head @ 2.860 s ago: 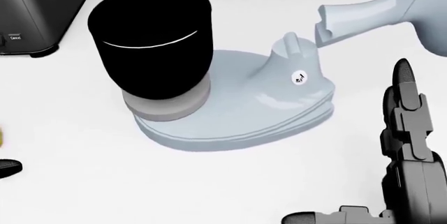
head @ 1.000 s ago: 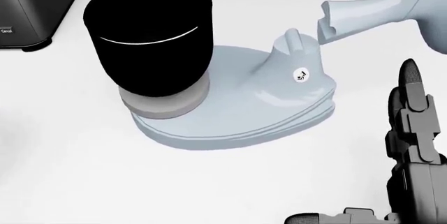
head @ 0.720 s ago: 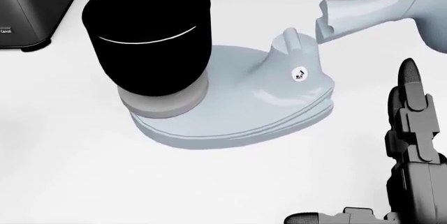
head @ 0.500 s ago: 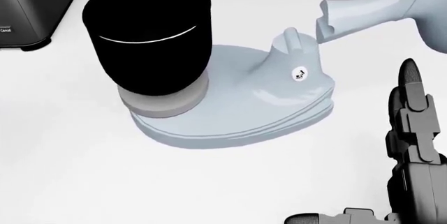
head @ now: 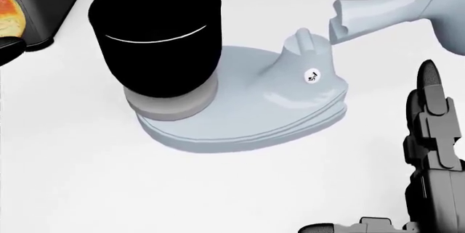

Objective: Place the bread in the stand mixer bowl.

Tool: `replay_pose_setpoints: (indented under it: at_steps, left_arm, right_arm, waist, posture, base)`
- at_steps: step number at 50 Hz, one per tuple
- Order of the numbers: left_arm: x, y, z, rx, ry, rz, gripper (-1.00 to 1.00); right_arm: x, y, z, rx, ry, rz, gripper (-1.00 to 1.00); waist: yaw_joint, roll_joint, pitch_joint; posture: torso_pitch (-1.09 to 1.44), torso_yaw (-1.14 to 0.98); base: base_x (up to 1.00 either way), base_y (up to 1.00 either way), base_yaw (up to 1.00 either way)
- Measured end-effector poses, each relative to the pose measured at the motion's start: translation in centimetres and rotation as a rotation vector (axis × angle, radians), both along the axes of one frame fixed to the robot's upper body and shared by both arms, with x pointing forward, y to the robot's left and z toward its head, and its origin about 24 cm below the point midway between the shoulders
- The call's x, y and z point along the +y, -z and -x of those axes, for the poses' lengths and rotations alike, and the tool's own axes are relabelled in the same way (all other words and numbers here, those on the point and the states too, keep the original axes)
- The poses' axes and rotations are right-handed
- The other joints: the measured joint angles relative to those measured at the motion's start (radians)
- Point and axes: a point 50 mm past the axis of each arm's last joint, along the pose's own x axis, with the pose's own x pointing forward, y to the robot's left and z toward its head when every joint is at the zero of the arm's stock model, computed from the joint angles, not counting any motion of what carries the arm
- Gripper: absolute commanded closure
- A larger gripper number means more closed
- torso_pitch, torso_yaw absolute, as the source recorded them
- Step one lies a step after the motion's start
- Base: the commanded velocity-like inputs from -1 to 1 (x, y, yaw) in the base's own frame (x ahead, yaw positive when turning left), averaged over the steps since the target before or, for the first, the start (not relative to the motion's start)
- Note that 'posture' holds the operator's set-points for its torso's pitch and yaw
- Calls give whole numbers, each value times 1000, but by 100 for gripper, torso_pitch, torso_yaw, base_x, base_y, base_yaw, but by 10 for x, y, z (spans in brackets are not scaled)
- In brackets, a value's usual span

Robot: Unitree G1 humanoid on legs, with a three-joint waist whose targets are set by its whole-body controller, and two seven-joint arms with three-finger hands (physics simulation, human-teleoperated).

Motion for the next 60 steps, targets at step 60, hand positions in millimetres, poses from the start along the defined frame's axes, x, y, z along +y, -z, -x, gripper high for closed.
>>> replay_pose_setpoints:
  at_steps: [60]
  left_arm:
    - [-73, -64, -45, -116, 169, -57, 100]
  right_arm:
    - [0, -1, 1, -7, -6, -7, -100]
  waist:
    - [3, -17, 5]
  posture:
    - [0, 0]
  base:
    - [0, 0, 0]
